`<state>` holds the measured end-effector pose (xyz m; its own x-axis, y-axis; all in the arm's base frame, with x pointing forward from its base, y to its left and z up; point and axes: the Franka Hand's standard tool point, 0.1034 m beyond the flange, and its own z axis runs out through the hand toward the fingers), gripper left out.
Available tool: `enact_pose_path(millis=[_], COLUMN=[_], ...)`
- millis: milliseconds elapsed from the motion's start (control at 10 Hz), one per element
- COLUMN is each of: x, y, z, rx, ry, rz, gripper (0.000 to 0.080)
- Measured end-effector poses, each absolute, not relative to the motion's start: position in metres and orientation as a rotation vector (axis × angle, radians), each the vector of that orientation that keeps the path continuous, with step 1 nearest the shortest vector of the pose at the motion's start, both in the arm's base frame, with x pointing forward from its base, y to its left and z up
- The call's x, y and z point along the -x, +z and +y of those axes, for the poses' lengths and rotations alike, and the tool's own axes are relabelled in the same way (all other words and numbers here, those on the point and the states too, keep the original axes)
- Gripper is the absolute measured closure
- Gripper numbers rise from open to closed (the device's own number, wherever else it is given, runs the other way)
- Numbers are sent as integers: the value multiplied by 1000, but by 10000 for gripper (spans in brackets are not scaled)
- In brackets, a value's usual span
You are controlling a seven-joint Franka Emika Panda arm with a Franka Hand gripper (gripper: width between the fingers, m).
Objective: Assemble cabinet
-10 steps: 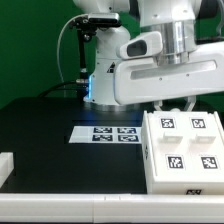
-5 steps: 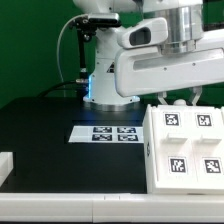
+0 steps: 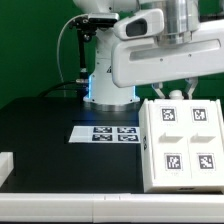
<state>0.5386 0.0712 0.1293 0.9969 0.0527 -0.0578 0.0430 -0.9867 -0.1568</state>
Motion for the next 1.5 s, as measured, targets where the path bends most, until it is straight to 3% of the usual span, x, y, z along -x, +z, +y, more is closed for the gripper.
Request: enact_pose_path(millis=[500,1000,1100,1200,1300,1400,1500], x=[-585,-592,-593,-593,-595,-596,-596], y=[137,138,139,140,141,142,142], z=[74,74,75,76,76,77,77], rx=[2968,2966,2966,2966,2966,2966,2966], ry=[48,39,34,29,20,12,12], rz=[10,25,22,19,18,17,17], gripper=[580,580,503,366,366,169,58])
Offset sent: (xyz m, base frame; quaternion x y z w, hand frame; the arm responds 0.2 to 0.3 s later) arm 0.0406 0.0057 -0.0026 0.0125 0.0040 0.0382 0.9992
